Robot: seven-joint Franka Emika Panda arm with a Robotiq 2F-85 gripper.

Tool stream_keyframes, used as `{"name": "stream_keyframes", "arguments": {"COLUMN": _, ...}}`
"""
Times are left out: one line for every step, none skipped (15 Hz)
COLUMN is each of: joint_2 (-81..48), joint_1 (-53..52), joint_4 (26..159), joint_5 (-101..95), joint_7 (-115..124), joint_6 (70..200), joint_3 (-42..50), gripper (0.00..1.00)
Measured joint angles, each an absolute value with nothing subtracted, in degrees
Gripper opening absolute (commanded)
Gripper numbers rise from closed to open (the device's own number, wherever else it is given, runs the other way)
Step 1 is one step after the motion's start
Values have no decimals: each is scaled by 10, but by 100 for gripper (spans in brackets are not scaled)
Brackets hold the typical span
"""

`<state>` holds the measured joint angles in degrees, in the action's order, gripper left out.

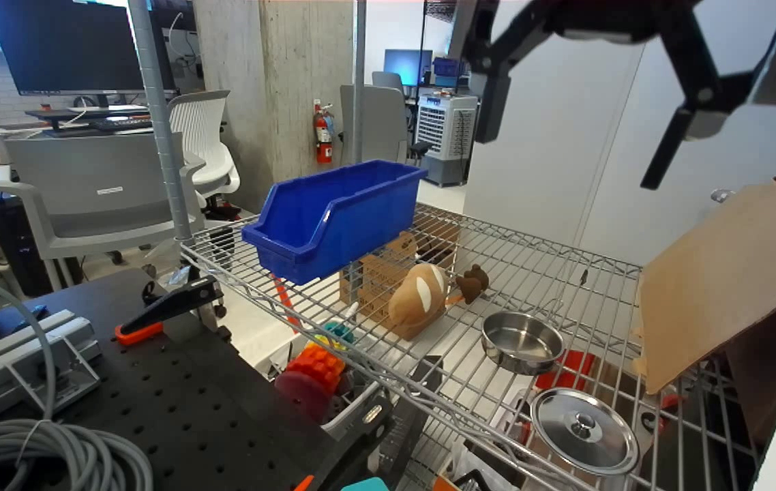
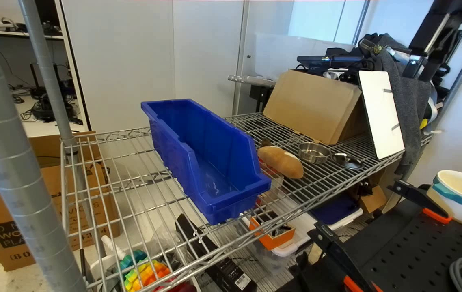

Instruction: Put the lid on the pot

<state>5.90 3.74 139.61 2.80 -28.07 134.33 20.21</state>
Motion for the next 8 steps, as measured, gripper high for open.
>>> {"name": "stream_keyframes", "arguments": {"joint_2": 27, "joint_1": 39, "joint_4": 1379, "joint_5": 34, "joint_7": -281, "joint_6": 1351, "joint_3": 198, "gripper": 100}}
{"name": "stream_keyframes", "arguments": {"joint_2": -4, "joint_1": 43, "joint_4": 1361, "joint_5": 39, "joint_7": -281, "joint_6": 1354, "joint_3": 191, "gripper": 100}}
{"name": "stream_keyframes", "arguments": {"joint_2": -34, "joint_1": 48, "joint_4": 1343, "joint_5": 41, "joint_7": -281, "joint_6": 1358, "joint_3": 184, "gripper": 100}}
{"name": "stream_keyframes", "arguments": {"joint_2": -64, "joint_1": 55, "joint_4": 1325, "joint_5": 41, "joint_7": -281, "joint_6": 1360, "joint_3": 175, "gripper": 100}}
{"name": "stream_keyframes", "arguments": {"joint_2": -94, "joint_1": 64, "joint_4": 1306, "joint_5": 41, "joint_7": -281, "joint_6": 1362, "joint_3": 166, "gripper": 100}}
{"name": "stream_keyframes", "arguments": {"joint_2": -121, "joint_1": 74, "joint_4": 1289, "joint_5": 41, "joint_7": -281, "joint_6": 1363, "joint_3": 157, "gripper": 100}}
{"name": "stream_keyframes", "arguments": {"joint_2": -147, "joint_1": 83, "joint_4": 1272, "joint_5": 41, "joint_7": -280, "joint_6": 1364, "joint_3": 149, "gripper": 100}}
{"name": "stream_keyframes", "arguments": {"joint_2": -172, "joint_1": 92, "joint_4": 1257, "joint_5": 40, "joint_7": -278, "joint_6": 1370, "joint_3": 142, "gripper": 100}}
